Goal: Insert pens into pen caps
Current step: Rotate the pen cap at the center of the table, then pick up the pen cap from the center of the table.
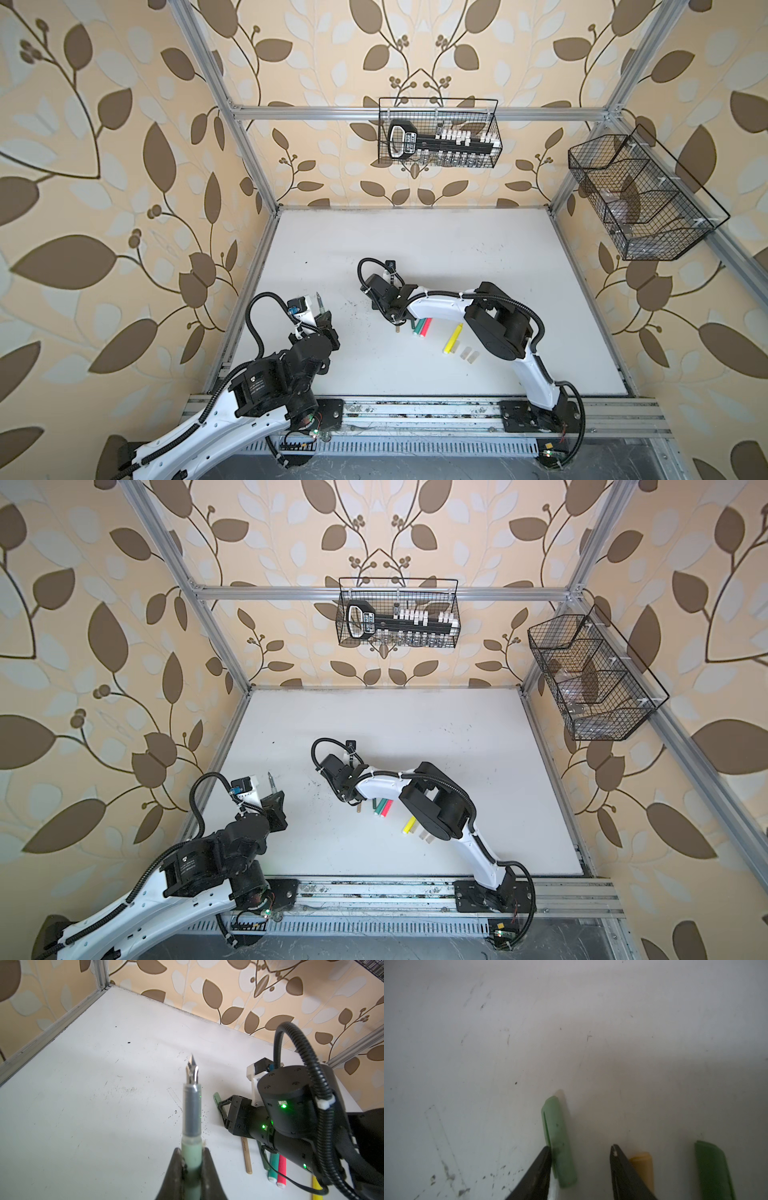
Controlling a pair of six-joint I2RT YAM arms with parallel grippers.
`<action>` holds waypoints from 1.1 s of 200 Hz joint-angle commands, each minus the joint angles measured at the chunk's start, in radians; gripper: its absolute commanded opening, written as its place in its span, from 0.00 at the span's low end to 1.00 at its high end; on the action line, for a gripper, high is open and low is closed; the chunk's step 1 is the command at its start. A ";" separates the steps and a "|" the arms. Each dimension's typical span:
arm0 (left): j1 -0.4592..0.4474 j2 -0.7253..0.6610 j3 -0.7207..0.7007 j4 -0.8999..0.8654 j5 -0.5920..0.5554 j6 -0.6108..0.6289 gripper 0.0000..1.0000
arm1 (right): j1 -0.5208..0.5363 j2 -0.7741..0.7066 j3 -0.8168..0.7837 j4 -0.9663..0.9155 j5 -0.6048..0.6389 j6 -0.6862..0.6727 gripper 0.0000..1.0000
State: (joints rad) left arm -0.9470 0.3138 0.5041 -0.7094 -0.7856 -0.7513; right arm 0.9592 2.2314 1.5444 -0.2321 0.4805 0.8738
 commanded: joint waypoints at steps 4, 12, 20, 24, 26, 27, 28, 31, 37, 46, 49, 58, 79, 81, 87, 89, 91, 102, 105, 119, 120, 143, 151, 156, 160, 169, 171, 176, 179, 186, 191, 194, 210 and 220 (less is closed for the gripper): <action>0.011 -0.009 0.014 -0.013 -0.020 -0.003 0.00 | -0.027 0.013 -0.025 -0.006 -0.086 0.001 0.42; 0.011 -0.011 0.016 -0.013 -0.020 -0.003 0.00 | -0.034 0.018 -0.025 -0.004 -0.098 -0.003 0.42; 0.011 -0.012 0.015 -0.013 -0.020 -0.003 0.00 | -0.039 0.022 -0.023 0.000 -0.109 -0.007 0.42; 0.011 -0.011 0.015 -0.013 -0.020 -0.003 0.00 | -0.040 0.026 -0.020 -0.001 -0.114 -0.011 0.41; 0.012 -0.012 0.016 -0.013 -0.020 -0.001 0.00 | -0.041 0.027 -0.017 -0.001 -0.117 -0.013 0.41; 0.012 -0.012 0.016 -0.012 -0.020 -0.001 0.00 | -0.041 0.028 -0.017 -0.001 -0.119 -0.014 0.41; 0.011 -0.011 0.016 -0.012 -0.020 -0.001 0.00 | -0.041 0.028 -0.016 -0.002 -0.120 -0.014 0.41; 0.011 -0.011 0.015 -0.012 -0.021 -0.001 0.00 | -0.041 0.031 -0.013 -0.003 -0.125 -0.015 0.40; 0.011 -0.011 0.016 -0.009 -0.021 0.000 0.00 | -0.042 0.038 -0.003 -0.009 -0.127 -0.021 0.40; 0.011 -0.010 0.017 -0.007 -0.021 0.002 0.00 | -0.042 0.047 0.011 -0.020 -0.131 -0.025 0.39; 0.011 -0.010 0.017 -0.007 -0.021 0.002 0.00 | -0.041 0.050 0.016 -0.025 -0.131 -0.027 0.38; 0.011 -0.008 0.019 -0.007 -0.021 0.003 0.00 | -0.038 0.060 0.032 -0.039 -0.131 -0.031 0.38; 0.011 -0.009 0.019 -0.009 -0.021 0.003 0.00 | -0.034 0.089 0.073 -0.074 -0.131 -0.049 0.39; 0.011 -0.011 0.018 -0.009 -0.020 0.003 0.00 | -0.032 0.092 0.077 -0.080 -0.128 -0.050 0.39; 0.011 -0.012 0.017 -0.009 -0.019 0.001 0.00 | -0.028 0.098 0.090 -0.100 -0.118 -0.055 0.39; 0.011 -0.012 0.017 -0.009 -0.019 0.002 0.00 | -0.026 0.100 0.095 -0.107 -0.113 -0.055 0.39; 0.011 -0.014 0.017 -0.009 -0.019 0.001 0.00 | -0.026 0.102 0.098 -0.111 -0.109 -0.055 0.39; 0.011 -0.017 0.014 -0.010 -0.017 0.001 0.00 | -0.021 0.107 0.110 -0.127 -0.098 -0.061 0.39; 0.011 -0.018 0.014 -0.010 -0.016 0.001 0.00 | -0.020 0.108 0.112 -0.131 -0.095 -0.062 0.39; 0.011 -0.022 0.013 -0.010 -0.013 0.002 0.00 | -0.017 0.112 0.119 -0.143 -0.090 -0.064 0.39; 0.011 -0.021 0.012 -0.010 -0.012 0.001 0.00 | -0.016 0.112 0.119 -0.143 -0.089 -0.066 0.39; 0.011 -0.028 0.013 -0.012 -0.011 0.002 0.00 | -0.012 0.123 0.135 -0.171 -0.073 -0.072 0.36; 0.011 -0.029 0.012 -0.012 -0.011 0.001 0.00 | -0.009 0.133 0.152 -0.196 -0.060 -0.075 0.34; 0.011 -0.030 0.012 -0.012 -0.010 0.002 0.00 | -0.007 0.139 0.167 -0.214 -0.051 -0.078 0.34; 0.011 -0.031 0.012 -0.012 -0.010 0.001 0.00 | -0.006 0.146 0.177 -0.229 -0.043 -0.079 0.34; 0.011 -0.033 0.012 -0.014 -0.009 0.001 0.00 | -0.002 0.159 0.204 -0.264 -0.028 -0.081 0.32; 0.011 -0.033 0.012 -0.013 -0.009 0.001 0.00 | -0.002 0.162 0.207 -0.270 -0.026 -0.081 0.32; 0.011 -0.036 0.013 -0.013 -0.009 0.001 0.00 | -0.001 0.169 0.219 -0.285 -0.019 -0.082 0.32; 0.011 -0.036 0.012 -0.013 -0.008 0.002 0.00 | 0.001 0.172 0.223 -0.292 -0.014 -0.084 0.31; 0.012 -0.038 0.011 -0.013 -0.007 0.001 0.00 | 0.003 0.178 0.229 -0.301 -0.007 -0.083 0.31; 0.011 -0.039 0.011 -0.013 -0.008 0.001 0.00 | 0.005 0.179 0.229 -0.304 -0.006 -0.082 0.29; 0.011 -0.039 0.011 -0.014 -0.009 0.001 0.00 | 0.007 0.179 0.228 -0.304 -0.007 -0.083 0.28; 0.011 -0.044 0.011 -0.015 -0.007 0.001 0.00 | 0.006 0.181 0.220 -0.299 -0.015 -0.082 0.25; 0.011 -0.045 0.011 -0.015 -0.007 0.002 0.00 | 0.006 0.184 0.217 -0.296 -0.022 -0.081 0.23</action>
State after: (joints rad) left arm -0.9470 0.2802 0.5041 -0.7143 -0.7822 -0.7509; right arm 0.9585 2.3512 1.7752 -0.4175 0.4835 0.7876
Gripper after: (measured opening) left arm 0.115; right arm 0.247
